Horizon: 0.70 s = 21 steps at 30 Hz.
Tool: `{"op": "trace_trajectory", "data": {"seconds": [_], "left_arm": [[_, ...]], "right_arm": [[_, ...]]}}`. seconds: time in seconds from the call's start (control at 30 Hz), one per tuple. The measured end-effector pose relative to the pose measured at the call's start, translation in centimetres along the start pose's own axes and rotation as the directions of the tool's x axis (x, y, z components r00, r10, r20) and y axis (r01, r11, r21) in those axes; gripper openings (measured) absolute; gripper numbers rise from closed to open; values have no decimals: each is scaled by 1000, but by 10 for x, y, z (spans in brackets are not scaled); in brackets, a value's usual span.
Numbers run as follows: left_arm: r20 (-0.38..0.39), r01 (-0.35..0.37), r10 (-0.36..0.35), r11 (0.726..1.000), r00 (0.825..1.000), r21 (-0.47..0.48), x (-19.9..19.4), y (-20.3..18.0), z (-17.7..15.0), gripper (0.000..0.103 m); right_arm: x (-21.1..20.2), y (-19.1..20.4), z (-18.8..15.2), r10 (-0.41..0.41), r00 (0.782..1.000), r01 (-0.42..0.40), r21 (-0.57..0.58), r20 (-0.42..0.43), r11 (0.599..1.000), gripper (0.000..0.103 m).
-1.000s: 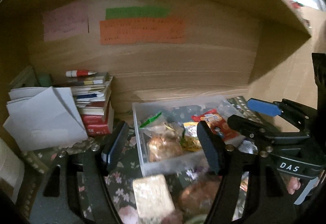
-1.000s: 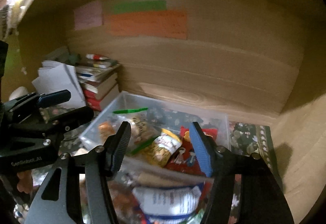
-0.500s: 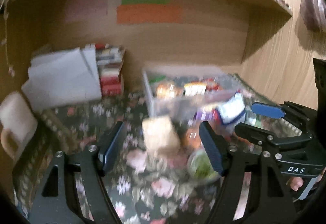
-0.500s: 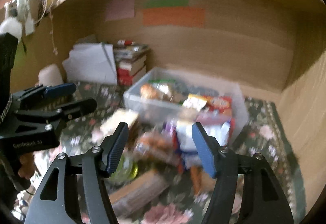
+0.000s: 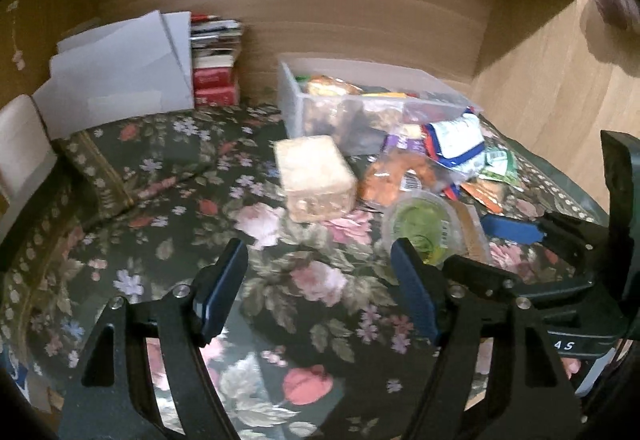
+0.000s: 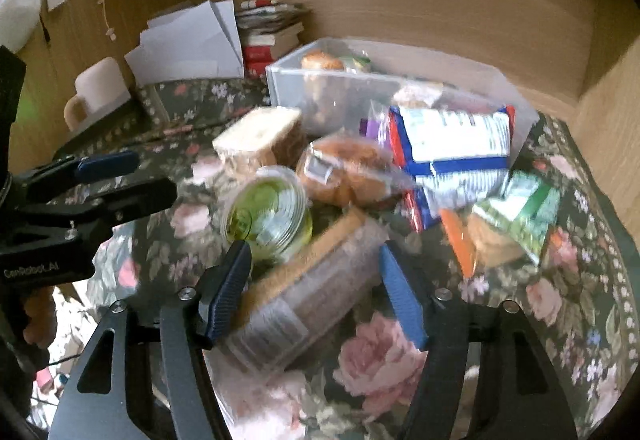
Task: Organize snacks
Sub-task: 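Grasp the green jelly cup with the left tool while the right tool grasps the wrapped brown bar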
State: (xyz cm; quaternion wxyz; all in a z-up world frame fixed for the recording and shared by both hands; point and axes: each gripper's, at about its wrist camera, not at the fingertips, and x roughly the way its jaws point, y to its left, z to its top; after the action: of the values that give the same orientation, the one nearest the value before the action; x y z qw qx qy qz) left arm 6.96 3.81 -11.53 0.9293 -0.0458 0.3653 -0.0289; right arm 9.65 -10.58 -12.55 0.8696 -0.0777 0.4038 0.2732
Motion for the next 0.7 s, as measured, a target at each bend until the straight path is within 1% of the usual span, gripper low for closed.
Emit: {"op": "trace_trajectory", "data": {"seconds": [0.07,0.2,0.33,0.4,0.47,0.63,0.7], "left_arm": [[-7,26,-26,1000,1000,5,4,-7,0,77],[-13,60,-59,998,998,32,11,-26,1,78],[-23,80,-79,995,997,52,21,-41,3,80],[-34,82,-80,995,996,61,29,-48,6,80],[-51,88,-85,994,995,63,38,-52,8,80],[-70,89,-84,993,994,71,54,-64,9,80],[-74,86,-81,994,994,71,59,-66,8,76]], "right_arm": [[-5,-8,-3,7,1000,-7,19,1,1000,63],[-15,-20,-8,7,1000,-7,39,-4,999,63],[-18,-24,-13,-7,1000,8,20,-20,1000,63],[-18,-27,-14,4,1000,-3,29,-27,1000,63],[-18,-29,-16,16,999,-15,33,-28,999,61],[-19,-26,-18,21,999,-21,10,-24,1000,43],[-17,-27,-19,22,999,-21,14,-30,1000,39]]}}
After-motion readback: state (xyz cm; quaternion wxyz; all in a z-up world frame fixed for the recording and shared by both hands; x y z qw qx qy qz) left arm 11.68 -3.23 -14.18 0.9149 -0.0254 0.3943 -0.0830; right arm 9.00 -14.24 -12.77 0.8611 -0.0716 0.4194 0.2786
